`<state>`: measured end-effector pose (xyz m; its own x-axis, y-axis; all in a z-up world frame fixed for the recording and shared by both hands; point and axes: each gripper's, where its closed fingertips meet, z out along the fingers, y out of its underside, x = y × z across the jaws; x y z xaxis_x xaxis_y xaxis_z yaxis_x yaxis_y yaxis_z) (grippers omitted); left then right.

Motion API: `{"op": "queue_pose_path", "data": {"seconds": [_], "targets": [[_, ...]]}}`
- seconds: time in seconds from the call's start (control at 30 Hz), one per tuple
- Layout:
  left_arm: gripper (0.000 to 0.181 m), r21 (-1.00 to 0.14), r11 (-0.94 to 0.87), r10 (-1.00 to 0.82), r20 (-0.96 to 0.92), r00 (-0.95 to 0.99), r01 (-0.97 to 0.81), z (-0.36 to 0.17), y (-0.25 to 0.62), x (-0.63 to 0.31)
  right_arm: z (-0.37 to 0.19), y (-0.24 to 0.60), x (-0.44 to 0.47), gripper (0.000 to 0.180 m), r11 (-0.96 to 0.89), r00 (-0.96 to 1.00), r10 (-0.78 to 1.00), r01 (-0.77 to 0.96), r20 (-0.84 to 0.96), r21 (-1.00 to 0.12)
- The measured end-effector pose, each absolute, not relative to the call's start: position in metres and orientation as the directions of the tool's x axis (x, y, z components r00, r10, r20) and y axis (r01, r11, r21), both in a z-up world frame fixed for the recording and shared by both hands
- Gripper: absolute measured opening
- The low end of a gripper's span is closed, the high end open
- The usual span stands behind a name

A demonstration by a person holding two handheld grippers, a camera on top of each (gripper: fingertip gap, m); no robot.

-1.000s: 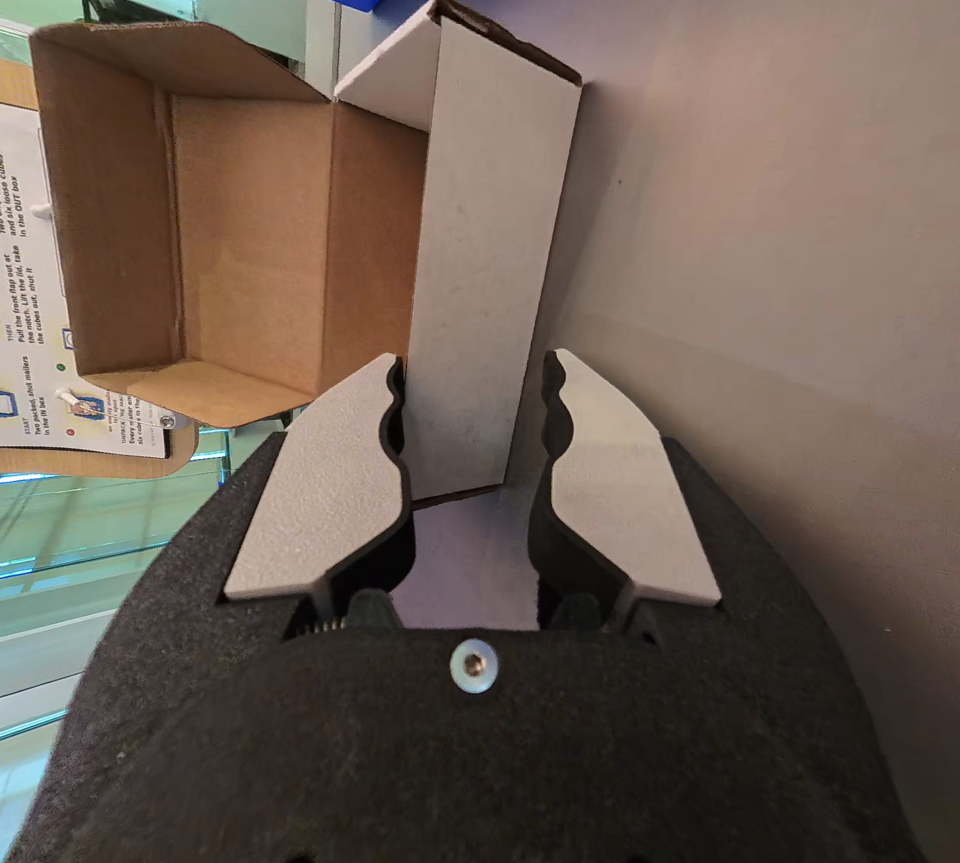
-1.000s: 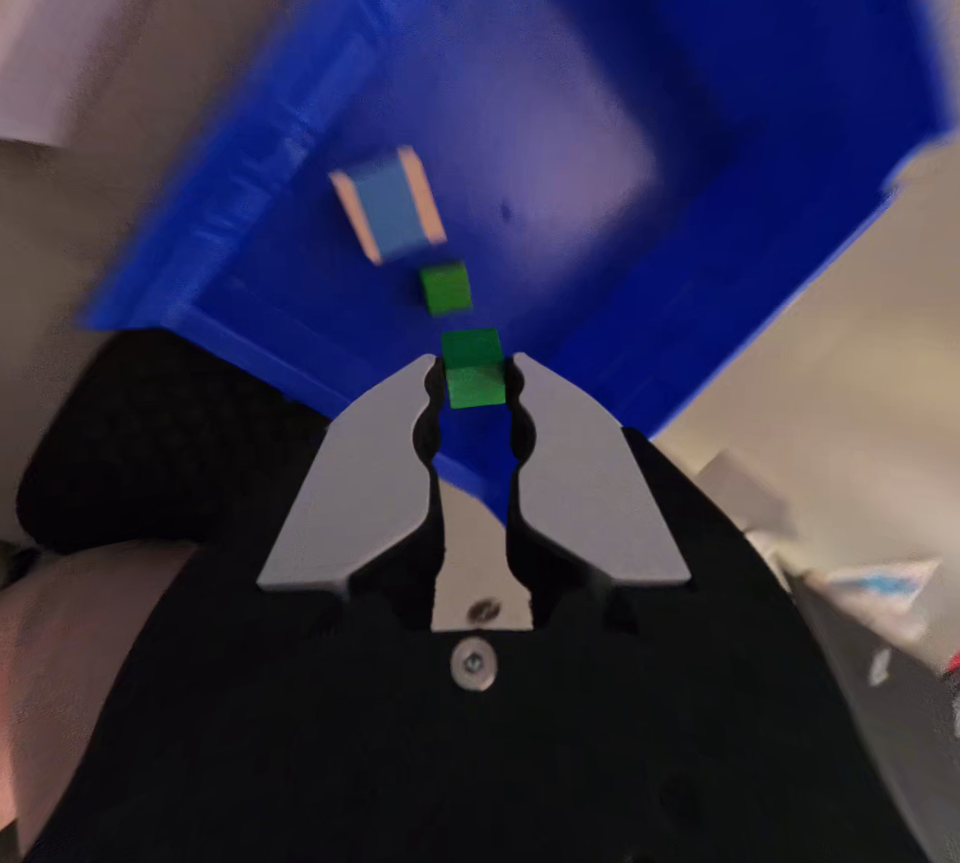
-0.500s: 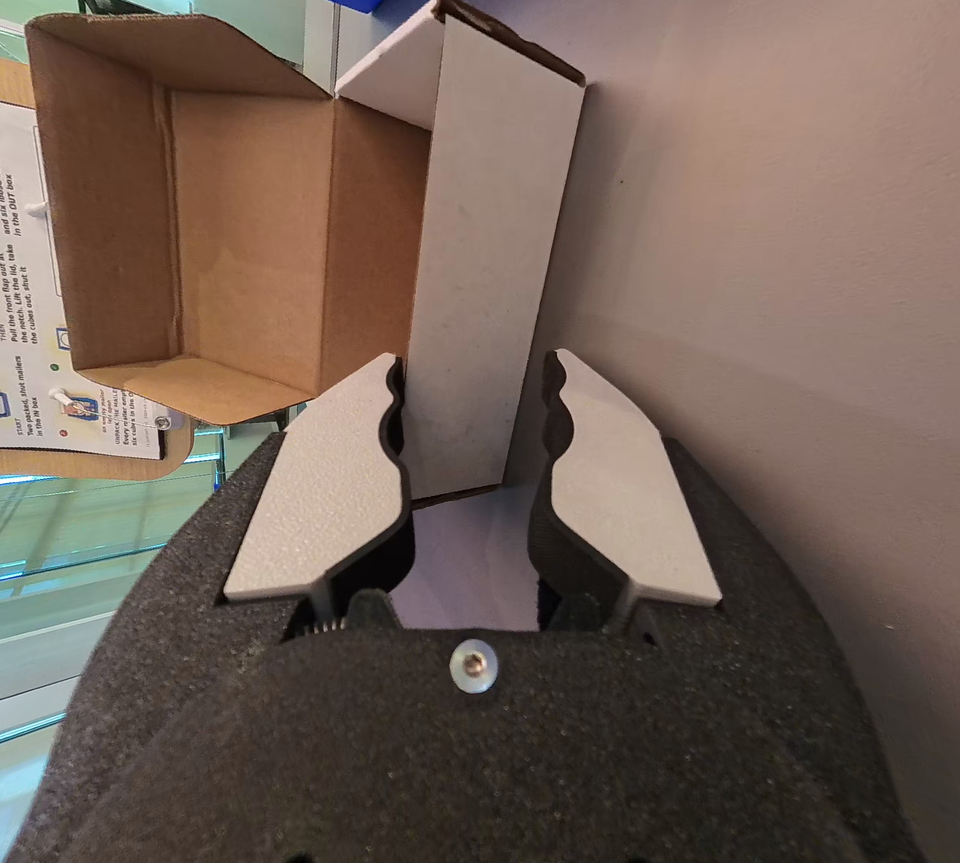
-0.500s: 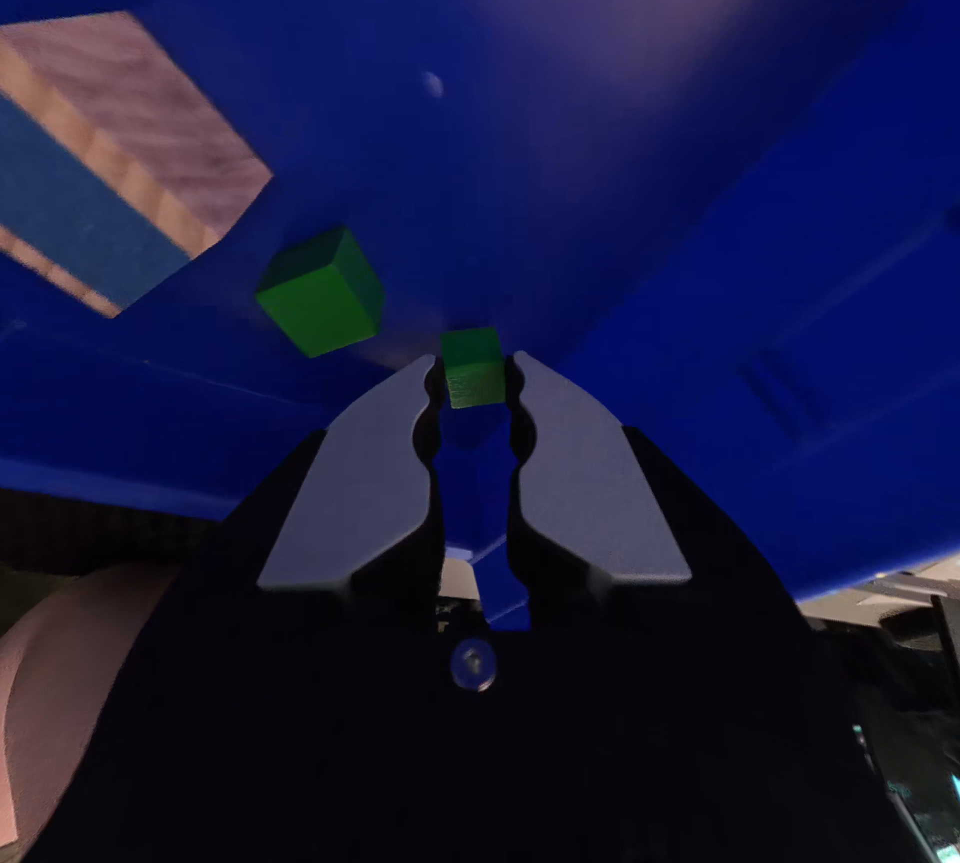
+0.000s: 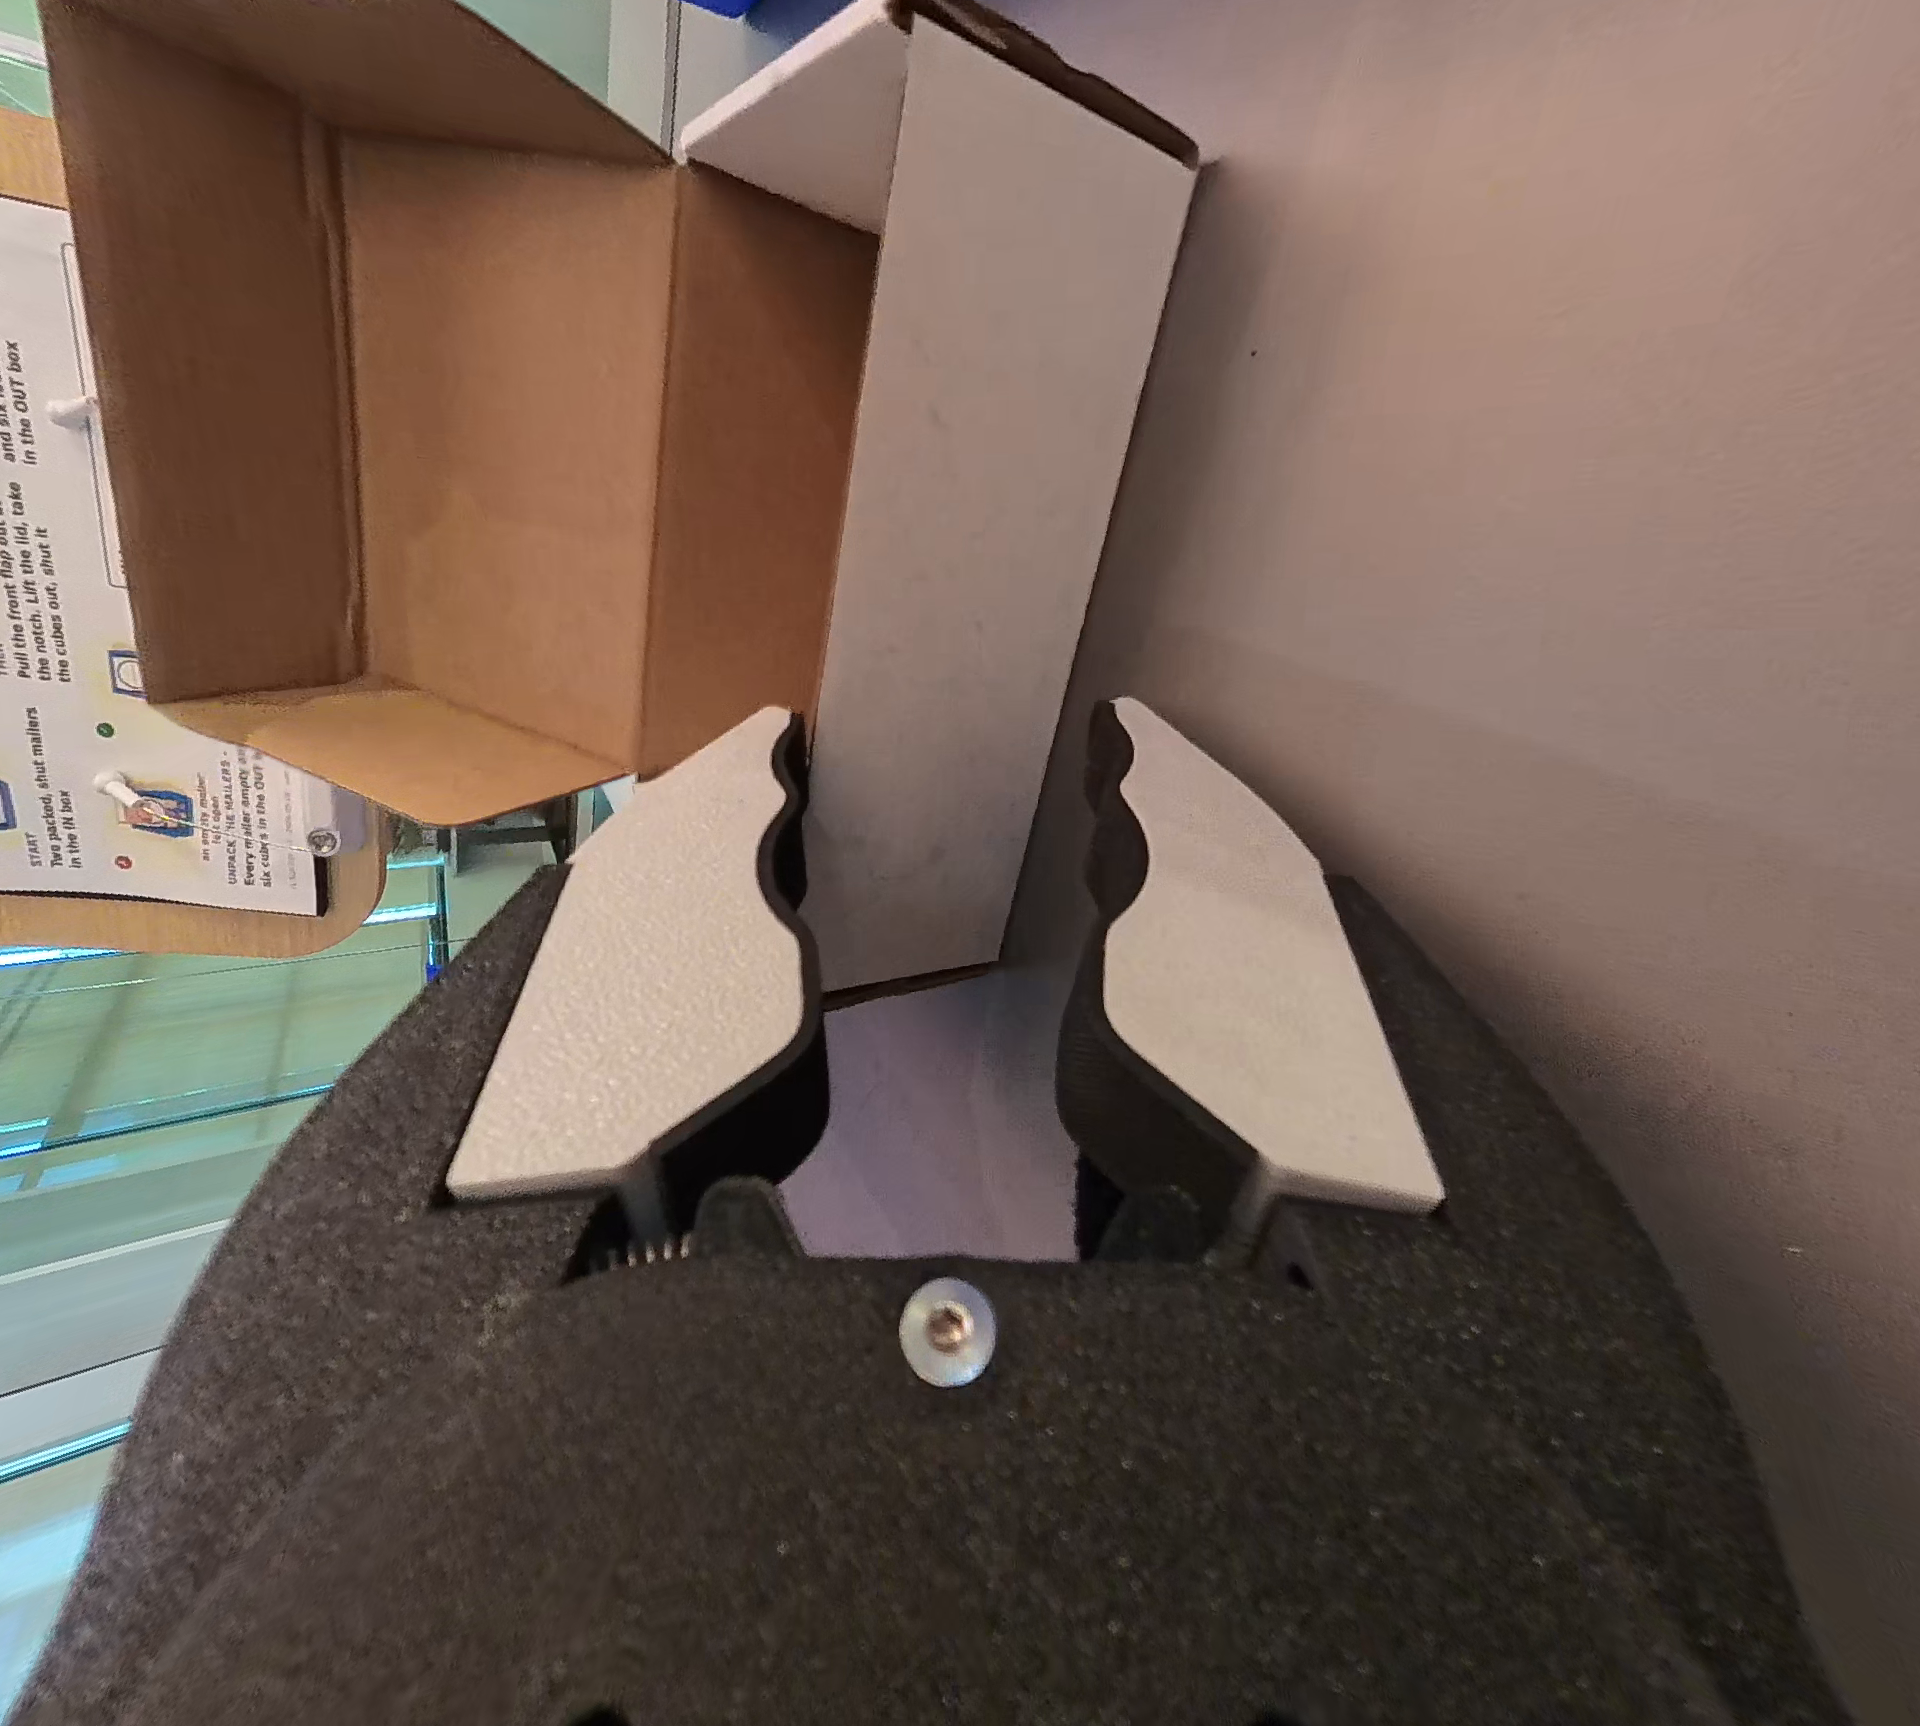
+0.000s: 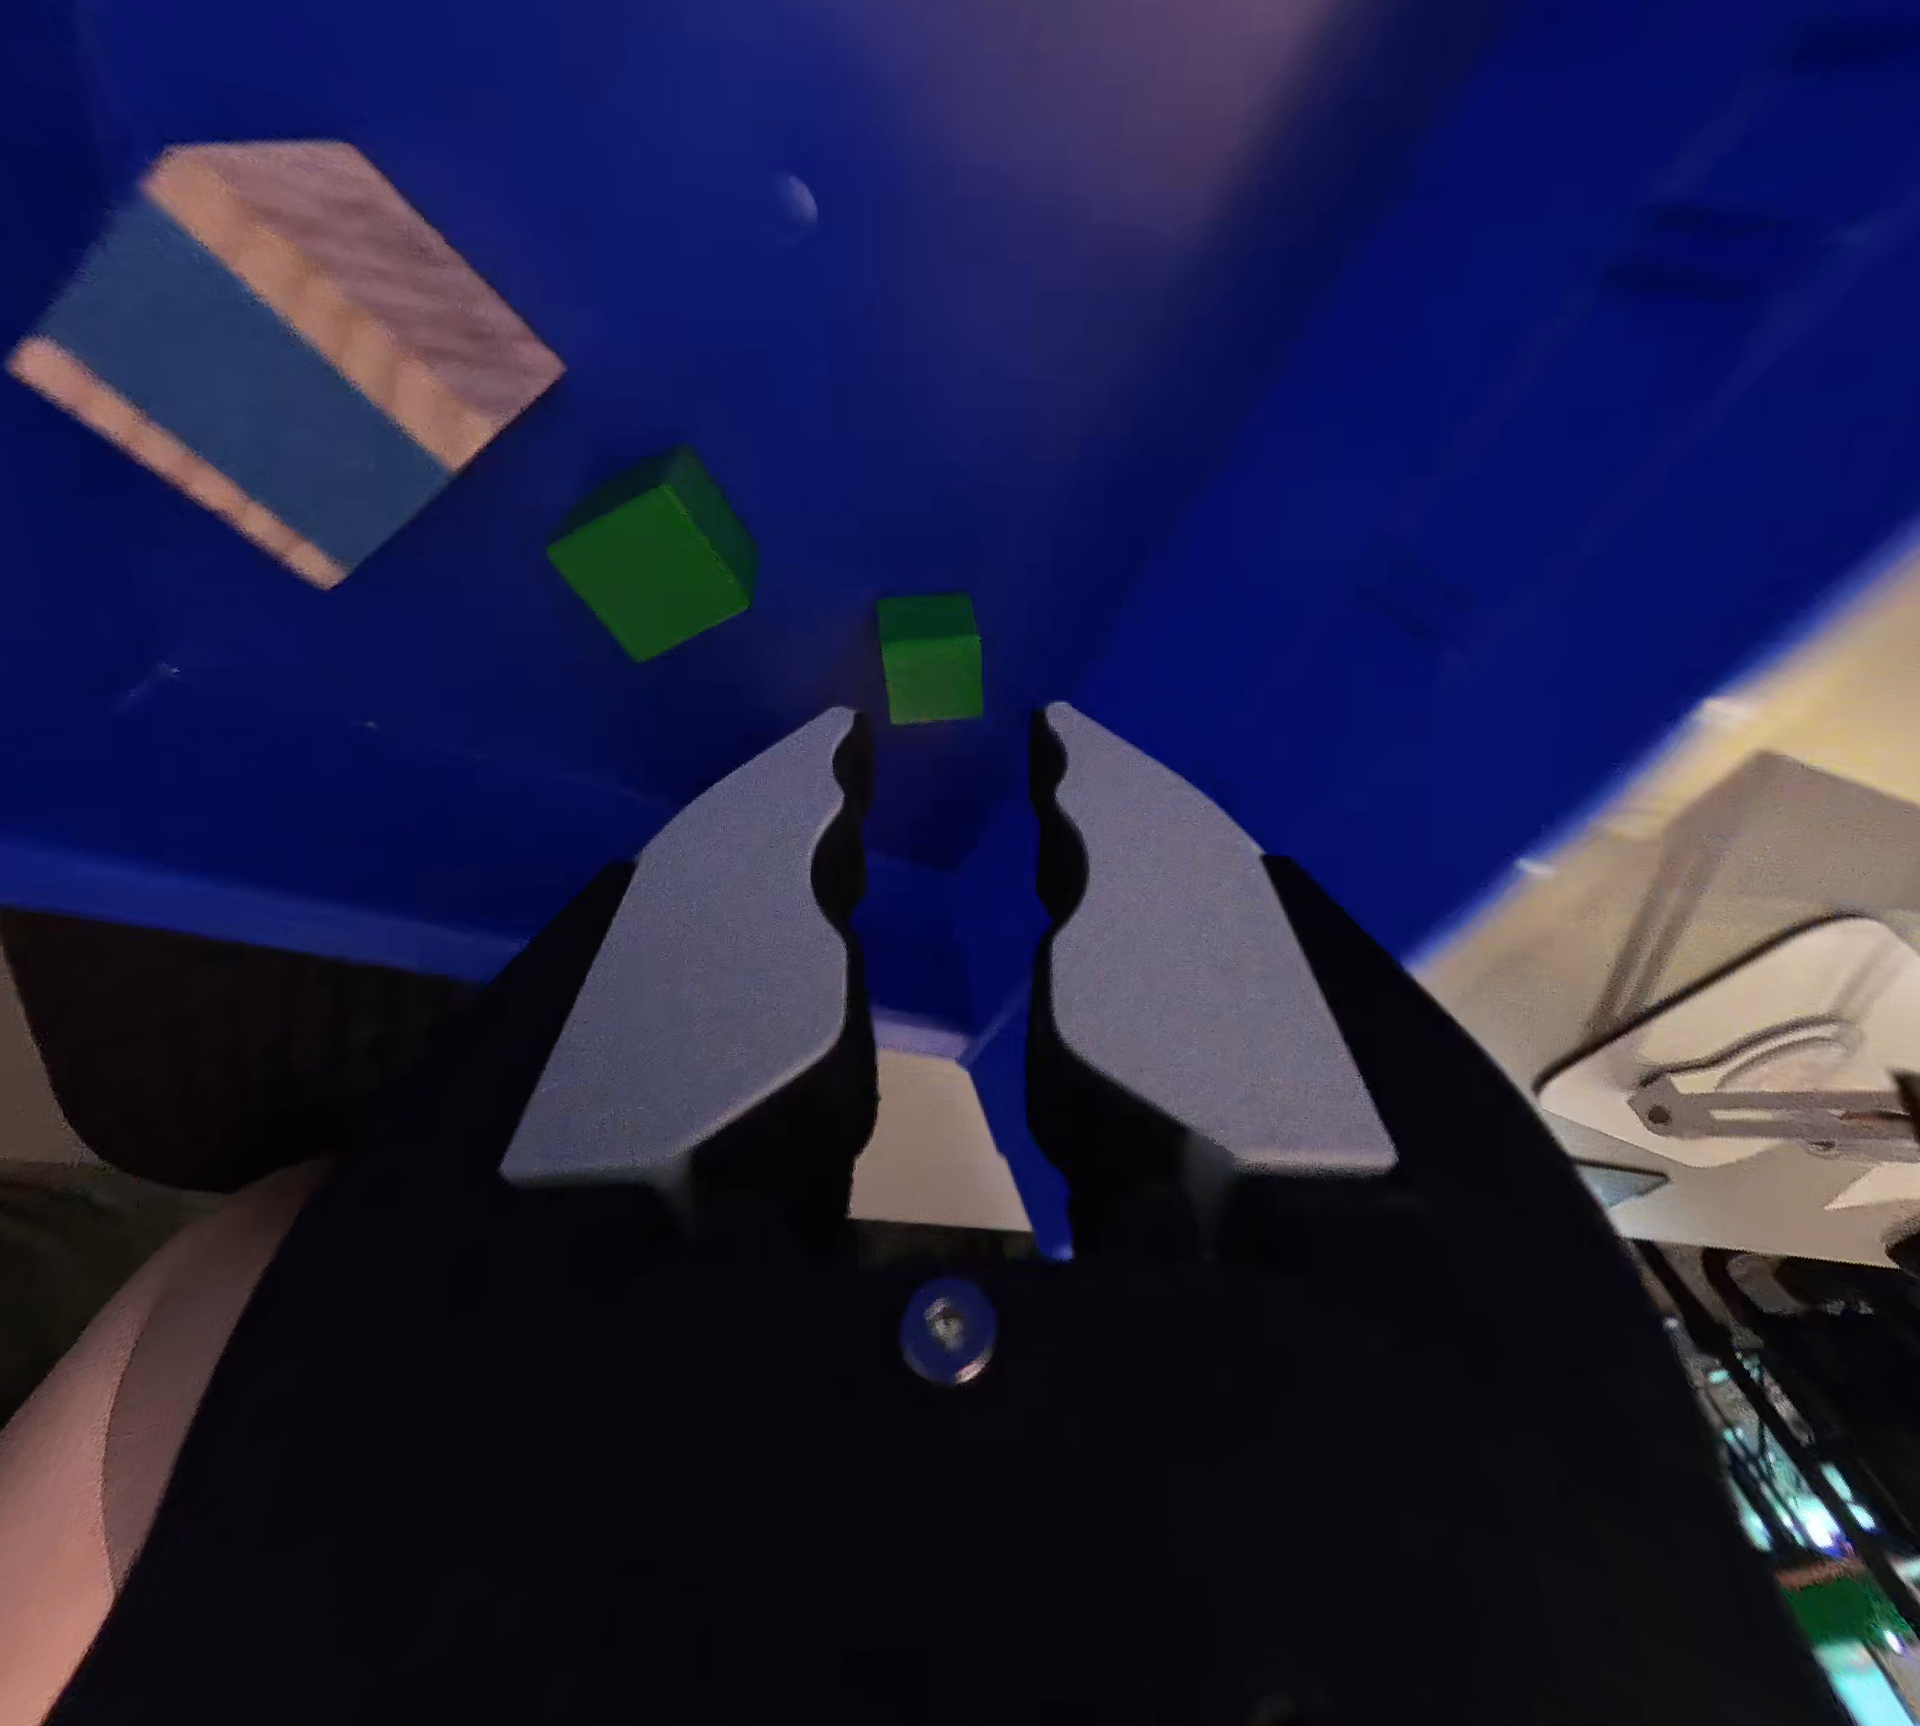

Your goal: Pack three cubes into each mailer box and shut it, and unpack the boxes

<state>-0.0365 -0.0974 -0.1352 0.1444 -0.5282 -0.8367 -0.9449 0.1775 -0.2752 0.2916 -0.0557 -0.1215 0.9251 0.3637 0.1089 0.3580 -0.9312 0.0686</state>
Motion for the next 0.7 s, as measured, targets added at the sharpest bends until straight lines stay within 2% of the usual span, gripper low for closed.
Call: {"op": "queue_pose_path", "data": {"seconds": [0.1,0.2,0.3,0.4,0.47,0.53,0.63,0.7], "targets": [[0.053,-0.288,0.162,-0.535,-0.829,0.162,-0.944,-0.135,-0.097,-0.038,-0.078,-0.041,0.276,0.031,-0.910,0.912,0.369,0.394,0.179,-0.128],[0.069,-0.339,0.135,-0.552,-0.806,0.213,-0.931,-0.130,-0.095,-0.040,-0.027,-0.009,0.234,0.032,-0.789,0.896,0.408,0.443,0.176,-0.425],[0.078,-0.447,0.140,-0.630,-0.729,0.269,-0.883,-0.123,-0.102,-0.035,0.021,0.020,0.171,0.032,-0.565,0.852,0.520,0.398,0.063,-0.723],[0.082,-0.608,0.130,-0.754,-0.574,0.320,-0.784,-0.108,-0.117,-0.026,0.051,0.030,0.114,0.035,-0.445,0.747,0.648,0.209,-0.152,-0.871],[0.083,-0.732,0.100,-0.820,-0.445,0.361,-0.674,-0.086,-0.124,-0.023,0.058,0.039,0.094,0.038,-0.425,0.702,0.665,0.075,-0.255,-0.902],[0.080,-0.848,0.057,-0.836,-0.329,0.439,-0.527,-0.051,-0.115,-0.027,0.044,0.043,0.082,0.048,-0.491,0.669,0.657,0.030,-0.347,-0.871],[0.076,-0.962,-0.039,-0.800,-0.132,0.586,-0.269,0.004,-0.081,-0.044,0.007,0.042,0.076,0.049,-0.642,0.677,0.610,0.120,-0.411,-0.757],[0.074,-0.980,-0.128,-0.774,0.002,0.633,-0.153,0.029,-0.057,-0.056,-0.010,0.036,0.076,0.049,-0.704,0.702,0.586,0.194,-0.404,-0.684]]}}
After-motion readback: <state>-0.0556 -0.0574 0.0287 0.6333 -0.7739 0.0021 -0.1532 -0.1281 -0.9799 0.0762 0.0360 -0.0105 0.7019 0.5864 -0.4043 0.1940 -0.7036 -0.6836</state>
